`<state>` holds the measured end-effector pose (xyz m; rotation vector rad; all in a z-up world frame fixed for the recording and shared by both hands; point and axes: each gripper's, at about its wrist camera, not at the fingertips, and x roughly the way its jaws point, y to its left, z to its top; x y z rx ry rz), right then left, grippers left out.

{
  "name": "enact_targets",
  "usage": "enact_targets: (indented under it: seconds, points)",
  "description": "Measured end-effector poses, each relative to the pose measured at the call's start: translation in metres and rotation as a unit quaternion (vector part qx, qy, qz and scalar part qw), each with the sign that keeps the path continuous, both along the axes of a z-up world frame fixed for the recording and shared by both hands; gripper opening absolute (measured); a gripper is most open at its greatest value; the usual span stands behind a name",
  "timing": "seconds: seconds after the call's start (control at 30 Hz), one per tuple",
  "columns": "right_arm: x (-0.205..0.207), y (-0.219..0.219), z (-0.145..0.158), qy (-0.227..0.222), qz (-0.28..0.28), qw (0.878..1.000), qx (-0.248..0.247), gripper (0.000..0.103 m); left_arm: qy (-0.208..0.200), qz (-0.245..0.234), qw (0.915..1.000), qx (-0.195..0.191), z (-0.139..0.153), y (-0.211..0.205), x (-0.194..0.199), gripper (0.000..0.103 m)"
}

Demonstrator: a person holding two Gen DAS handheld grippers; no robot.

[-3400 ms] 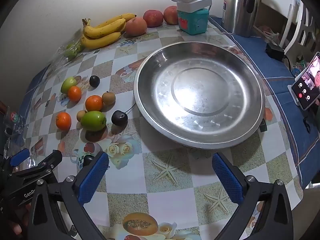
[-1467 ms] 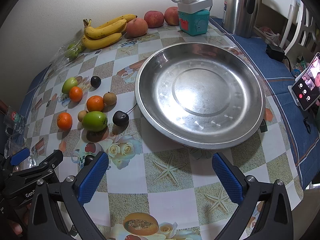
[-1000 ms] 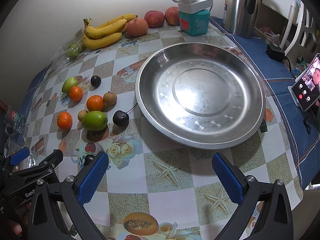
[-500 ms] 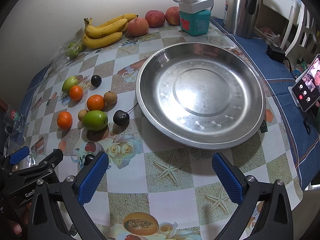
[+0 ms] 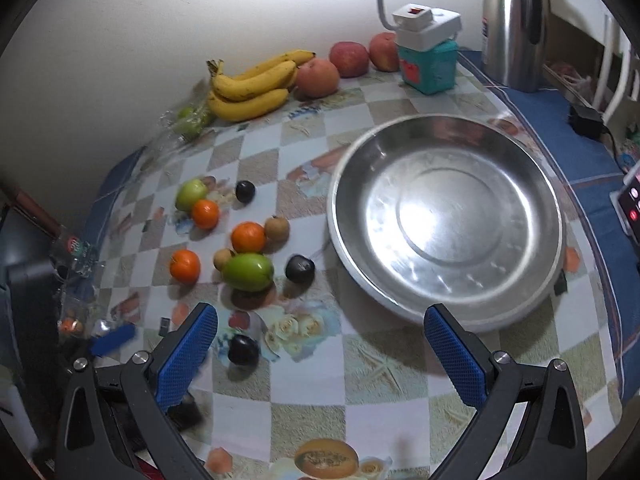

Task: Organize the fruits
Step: 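Lower the left gripper onto the dark plum and close it, then lift the plum with the left gripper while the right gripper closes on the green mango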

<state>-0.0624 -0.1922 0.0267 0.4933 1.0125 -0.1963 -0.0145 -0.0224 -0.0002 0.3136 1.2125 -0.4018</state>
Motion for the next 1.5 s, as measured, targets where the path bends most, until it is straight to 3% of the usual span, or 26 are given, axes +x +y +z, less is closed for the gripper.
enact_targets:
  seconds: [0.33, 0.73, 1.03, 1.27, 1.5]
  points:
    - [0.007, -0.005, 0.0, 0.003, 0.0, 1.0, -0.004, 0.097, 0.071, -0.055, 0.9957, -0.022, -0.02, -0.028, -0.008, 0.056]
    - [0.008, -0.008, -0.008, 0.011, -0.006, 1.0, -0.004, 0.097, 0.095, -0.06, 0.9936, -0.014, -0.043, -0.047, 0.004, 0.036]
    - [0.006, -0.011, -0.006, 0.012, -0.01, 1.0, -0.005, 0.097, 0.087, -0.059, 0.9943, -0.014, -0.054, -0.059, 0.018, 0.03]
    - [0.005, -0.012, 0.001, 0.011, -0.014, 1.0, -0.009, 0.097, 0.082, -0.044, 0.995, -0.035, -0.029, -0.053, 0.025, 0.03]
    - [0.012, -0.019, 0.012, 0.011, -0.028, 0.999, -0.019, 0.097, 0.046, 0.019, 0.9979, -0.042, 0.0, -0.042, 0.06, 0.03]
